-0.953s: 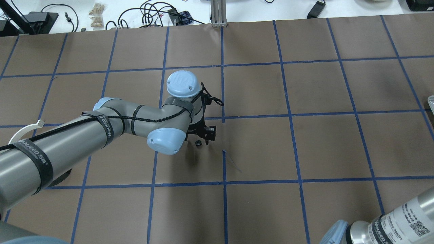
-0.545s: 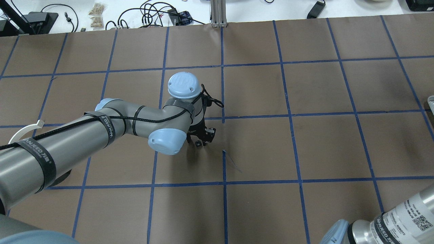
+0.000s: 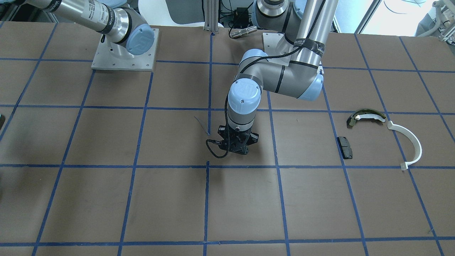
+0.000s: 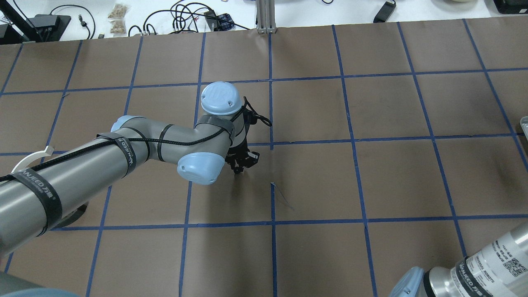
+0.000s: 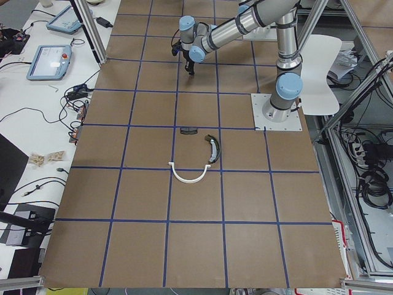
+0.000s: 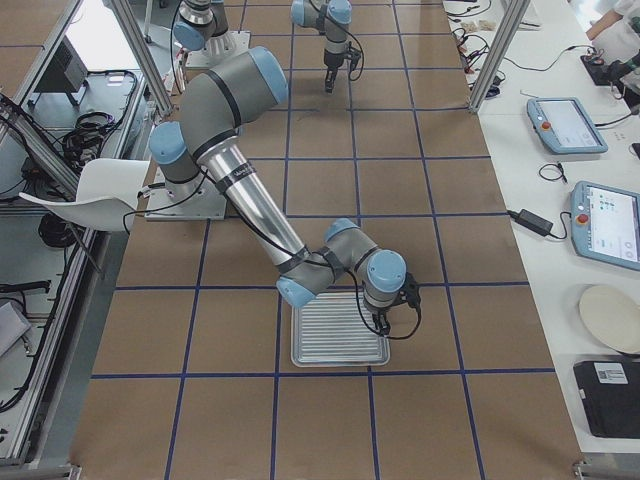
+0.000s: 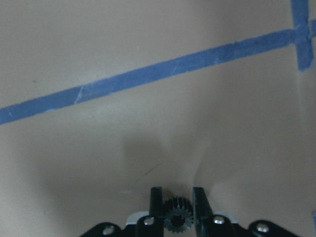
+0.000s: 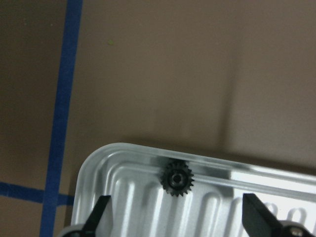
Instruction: Place bearing gear from tray to pile
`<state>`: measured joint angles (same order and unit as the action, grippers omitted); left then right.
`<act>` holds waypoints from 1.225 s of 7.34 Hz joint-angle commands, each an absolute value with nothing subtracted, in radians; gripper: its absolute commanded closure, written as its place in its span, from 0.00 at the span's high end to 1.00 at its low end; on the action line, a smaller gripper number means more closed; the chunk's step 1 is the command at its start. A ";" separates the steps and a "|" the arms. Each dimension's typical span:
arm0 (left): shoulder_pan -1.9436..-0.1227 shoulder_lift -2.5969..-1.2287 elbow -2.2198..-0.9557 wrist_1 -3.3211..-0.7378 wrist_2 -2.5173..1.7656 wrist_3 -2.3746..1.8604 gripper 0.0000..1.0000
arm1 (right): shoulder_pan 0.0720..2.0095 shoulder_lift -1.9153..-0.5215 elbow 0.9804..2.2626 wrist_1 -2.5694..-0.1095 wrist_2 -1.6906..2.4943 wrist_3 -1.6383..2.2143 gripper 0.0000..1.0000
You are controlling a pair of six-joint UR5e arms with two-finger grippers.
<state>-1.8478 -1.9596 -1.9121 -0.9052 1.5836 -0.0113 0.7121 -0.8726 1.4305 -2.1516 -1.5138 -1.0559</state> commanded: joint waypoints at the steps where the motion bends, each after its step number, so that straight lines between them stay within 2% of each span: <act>1: -1.771 -1.936 -1.873 -0.935 1.588 0.047 0.00 | 0.712 -0.873 1.430 -2.151 -1.511 -1.052 0.76; 2: -1.705 -1.922 -1.823 -1.007 1.609 0.081 0.00 | 0.712 -0.873 1.430 -2.151 -1.511 -1.049 0.68; 3: -1.613 -1.921 -1.790 -1.056 1.643 0.084 0.00 | 0.712 -0.873 1.430 -2.155 -1.508 -1.046 0.66; 4: -1.512 -1.907 -1.778 -1.087 1.657 0.141 0.00 | 0.712 -0.873 1.430 -2.167 -1.496 -1.045 0.58; 5: -1.408 -1.898 -1.781 -1.089 1.676 0.229 0.00 | 0.712 -0.873 1.431 -2.168 -1.493 -1.046 0.55; 7: -1.176 -1.917 -1.789 -1.086 1.687 0.401 0.00 | 0.712 -0.873 1.433 -2.168 -1.494 -1.046 0.37; 9: -1.007 -1.925 -1.819 -1.078 1.681 0.528 0.00 | 0.712 -0.873 1.434 -2.166 -1.496 -1.043 0.25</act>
